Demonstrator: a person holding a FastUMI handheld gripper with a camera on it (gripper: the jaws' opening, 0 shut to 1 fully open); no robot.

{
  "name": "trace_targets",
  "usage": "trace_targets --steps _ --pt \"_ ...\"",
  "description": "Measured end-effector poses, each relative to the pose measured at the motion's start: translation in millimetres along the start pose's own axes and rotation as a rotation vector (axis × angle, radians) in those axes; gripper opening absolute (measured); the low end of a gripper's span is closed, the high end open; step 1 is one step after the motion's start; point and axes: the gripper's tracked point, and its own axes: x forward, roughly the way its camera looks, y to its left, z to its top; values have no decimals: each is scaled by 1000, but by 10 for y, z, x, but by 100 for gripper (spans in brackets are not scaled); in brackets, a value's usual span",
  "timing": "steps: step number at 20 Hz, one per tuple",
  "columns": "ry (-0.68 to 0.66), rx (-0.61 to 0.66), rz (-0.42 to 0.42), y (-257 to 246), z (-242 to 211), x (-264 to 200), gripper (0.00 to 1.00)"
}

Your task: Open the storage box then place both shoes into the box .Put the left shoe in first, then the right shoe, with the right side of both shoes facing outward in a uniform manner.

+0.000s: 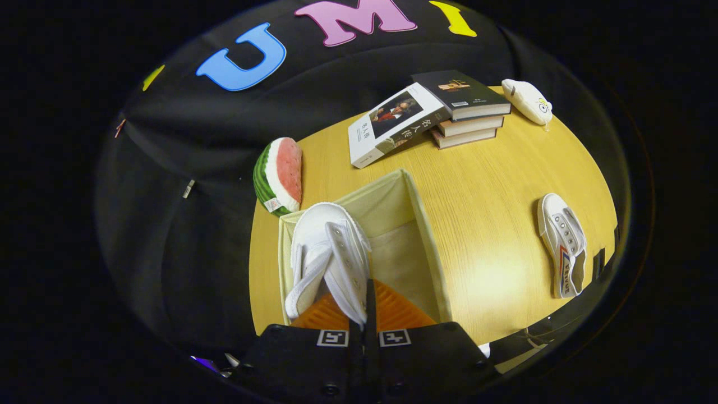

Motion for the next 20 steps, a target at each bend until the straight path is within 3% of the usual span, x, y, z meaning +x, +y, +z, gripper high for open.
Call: trace_targets --steps 11,15,17,19,20 --pt "55 130 -48 125 -166 301 6" --pt "79 130 36 299 -233 366 7" --pt "130 134 112 418 -318 345 15" --pt "172 148 211 602 -355 243 40" --pt "182 141 258 707 -367 199 59"
